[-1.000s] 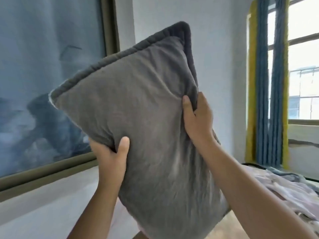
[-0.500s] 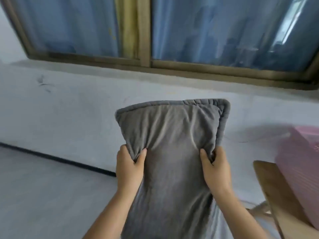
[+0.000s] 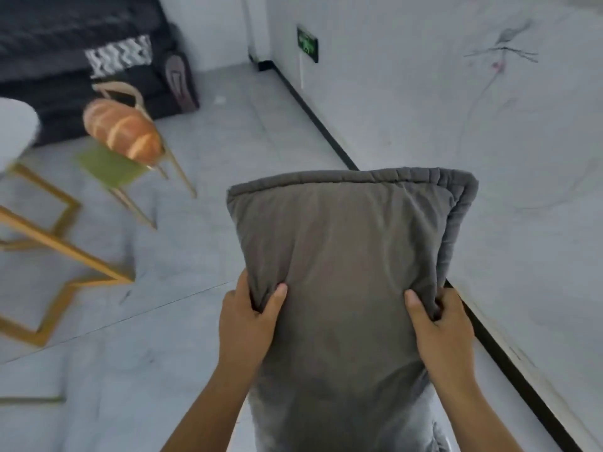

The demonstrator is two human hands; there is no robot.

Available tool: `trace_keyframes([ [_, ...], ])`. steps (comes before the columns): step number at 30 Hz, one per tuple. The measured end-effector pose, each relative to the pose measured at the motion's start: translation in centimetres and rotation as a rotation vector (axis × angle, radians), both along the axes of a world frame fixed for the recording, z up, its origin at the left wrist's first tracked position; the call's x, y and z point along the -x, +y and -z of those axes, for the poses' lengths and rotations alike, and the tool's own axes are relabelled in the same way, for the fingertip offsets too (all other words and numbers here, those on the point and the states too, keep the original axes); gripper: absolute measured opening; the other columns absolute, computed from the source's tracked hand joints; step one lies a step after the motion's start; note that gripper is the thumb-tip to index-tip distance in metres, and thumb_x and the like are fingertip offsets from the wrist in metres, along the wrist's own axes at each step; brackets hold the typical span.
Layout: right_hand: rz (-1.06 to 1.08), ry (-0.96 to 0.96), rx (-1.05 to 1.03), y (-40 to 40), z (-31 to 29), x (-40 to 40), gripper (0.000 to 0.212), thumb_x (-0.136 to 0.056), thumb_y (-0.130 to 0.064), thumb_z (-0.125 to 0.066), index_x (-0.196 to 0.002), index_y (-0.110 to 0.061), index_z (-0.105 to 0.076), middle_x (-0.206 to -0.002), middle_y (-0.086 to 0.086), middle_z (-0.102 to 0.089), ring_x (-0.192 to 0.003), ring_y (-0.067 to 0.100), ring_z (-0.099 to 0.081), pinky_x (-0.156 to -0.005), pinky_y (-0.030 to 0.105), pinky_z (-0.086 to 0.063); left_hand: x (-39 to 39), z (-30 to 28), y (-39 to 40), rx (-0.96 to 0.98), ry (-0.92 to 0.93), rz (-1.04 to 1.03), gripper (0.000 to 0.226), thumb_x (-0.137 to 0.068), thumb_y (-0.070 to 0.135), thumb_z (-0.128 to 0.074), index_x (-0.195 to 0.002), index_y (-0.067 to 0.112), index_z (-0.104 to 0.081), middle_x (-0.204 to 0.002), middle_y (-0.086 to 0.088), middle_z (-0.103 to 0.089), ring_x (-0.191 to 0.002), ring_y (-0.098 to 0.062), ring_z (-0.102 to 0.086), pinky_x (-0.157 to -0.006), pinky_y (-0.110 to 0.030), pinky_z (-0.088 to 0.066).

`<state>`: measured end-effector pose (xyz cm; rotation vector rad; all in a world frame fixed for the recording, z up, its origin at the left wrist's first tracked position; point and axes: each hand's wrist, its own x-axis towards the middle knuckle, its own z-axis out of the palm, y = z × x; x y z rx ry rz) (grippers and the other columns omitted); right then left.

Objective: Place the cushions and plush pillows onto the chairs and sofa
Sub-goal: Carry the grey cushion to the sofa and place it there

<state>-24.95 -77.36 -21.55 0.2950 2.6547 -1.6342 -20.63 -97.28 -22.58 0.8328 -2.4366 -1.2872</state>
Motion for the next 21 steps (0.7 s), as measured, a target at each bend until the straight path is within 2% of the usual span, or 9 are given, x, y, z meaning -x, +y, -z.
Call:
trace_keyframes([
  [2, -0.082, -0.052, -0.022, -3.9, 0.7, 2.8, 0.031, -0.086, -0.023, -0.059, -0.064, -0.017, -0.037, -0.061, 0.001, -0.043, -0.058, 0.011, -0.042, -0.05, 0.024, -0.029, 1.1, 0.1, -3.6, -0.033, -0.069, -0.089, 0.056, -0.084, 0.04, -0.057, -0.131, 0.018, -0.038, -0.09, 0.001, -0.053, -0.084, -0.023, -0.053, -0.076, -0.026, -0.039],
  [3, -0.114, -0.085, -0.043, -5.7, 1.1, 4.3, 0.029, -0.085, -0.023, -0.06, -0.066, -0.015, -0.04, -0.061, 0.003, -0.045, -0.058, 0.012, -0.044, -0.05, 0.024, -0.03, 1.9, 0.2, -5.1, -0.056, -0.091, -0.13, 0.057, -0.084, 0.035, -0.057, -0.133, 0.017, -0.036, -0.096, -0.003, -0.057, -0.09, -0.027, -0.054, -0.079, -0.028, -0.039],
  [6, -0.135, -0.133, -0.068, -10.8, 2.5, 10.0, 0.032, -0.081, -0.019, -0.066, -0.063, -0.011, -0.041, -0.057, 0.007, -0.048, -0.057, 0.013, -0.046, -0.051, 0.022, -0.032, 5.8, 0.6, -8.7, -0.146, -0.07, -0.257, 0.063, -0.081, 0.021, -0.063, -0.137, 0.017, -0.033, -0.13, -0.012, -0.053, -0.117, -0.032, -0.049, -0.093, -0.033, -0.037],
  [9, -0.143, -0.1, -0.058, -16.2, 3.0, 17.1, 0.037, -0.078, -0.013, -0.07, -0.057, -0.012, -0.039, -0.052, 0.007, -0.047, -0.054, 0.012, -0.046, -0.051, 0.02, -0.031, 11.7, 1.2, -13.2, -0.194, -0.008, -0.35, 0.064, -0.079, 0.018, -0.066, -0.135, 0.017, -0.035, -0.131, -0.011, -0.053, -0.12, -0.031, -0.047, -0.098, -0.033, -0.036],
  [10, -0.175, -0.092, -0.055, -18.3, 3.0, 19.6, 0.038, -0.078, -0.014, -0.069, -0.057, -0.012, -0.038, -0.052, 0.006, -0.047, -0.054, 0.012, -0.046, -0.051, 0.02, -0.031, 13.8, 1.2, -15.0, -0.19, 0.001, -0.372, 0.061, -0.08, 0.019, -0.065, -0.134, 0.017, -0.037, -0.126, -0.009, -0.056, -0.118, -0.031, -0.049, -0.096, -0.033, -0.037],
  [12, -0.259, -0.061, -0.031, -22.7, 2.9, 25.0, 0.037, -0.08, -0.016, -0.067, -0.058, -0.012, -0.038, -0.052, 0.005, -0.047, -0.054, 0.013, -0.045, -0.051, 0.024, -0.034, 18.3, 0.8, -19.1, -0.174, 0.026, -0.43, 0.049, -0.08, 0.02, -0.065, -0.124, 0.021, -0.043, -0.1, 0.002, -0.058, -0.102, -0.029, -0.054, -0.086, -0.031, -0.038],
  [14, -0.362, -0.02, -0.007, -27.5, 2.4, 30.9, 0.036, -0.081, -0.018, -0.066, -0.059, -0.013, -0.037, -0.053, 0.004, -0.046, -0.054, 0.014, -0.045, -0.052, 0.028, -0.034, 22.7, -0.1, -23.2, -0.174, 0.067, -0.501, 0.03, -0.079, 0.02, -0.066, -0.098, 0.026, -0.043, -0.08, 0.014, -0.052, -0.081, -0.022, -0.052, -0.072, -0.027, -0.037],
  [17, -0.507, 0.005, 0.02, -34.6, 0.4, 38.6, 0.037, -0.082, -0.016, -0.065, -0.059, -0.015, -0.036, -0.053, 0.002, -0.045, -0.055, 0.013, -0.045, -0.051, 0.023, -0.033, 28.2, -1.4, -29.0, -0.159, 0.118, -0.585, 0.031, -0.077, 0.02, -0.068, -0.071, 0.028, -0.038, -0.07, 0.011, -0.052, -0.065, -0.008, -0.05, -0.054, -0.019, -0.034],
  [21, -0.523, -0.021, 0.071, -42.8, -0.4, 45.3, 0.037, -0.079, -0.008, -0.068, -0.056, -0.012, -0.039, -0.052, 0.007, -0.048, -0.055, 0.018, -0.048, -0.047, 0.017, -0.036, 33.7, -1.1, -35.8, -0.154, 0.082, -0.712, 0.037, -0.072, 0.016, -0.073, -0.065, 0.025, -0.037, -0.06, 0.004, -0.053, -0.059, -0.005, -0.048, -0.051, -0.017, -0.032],
])
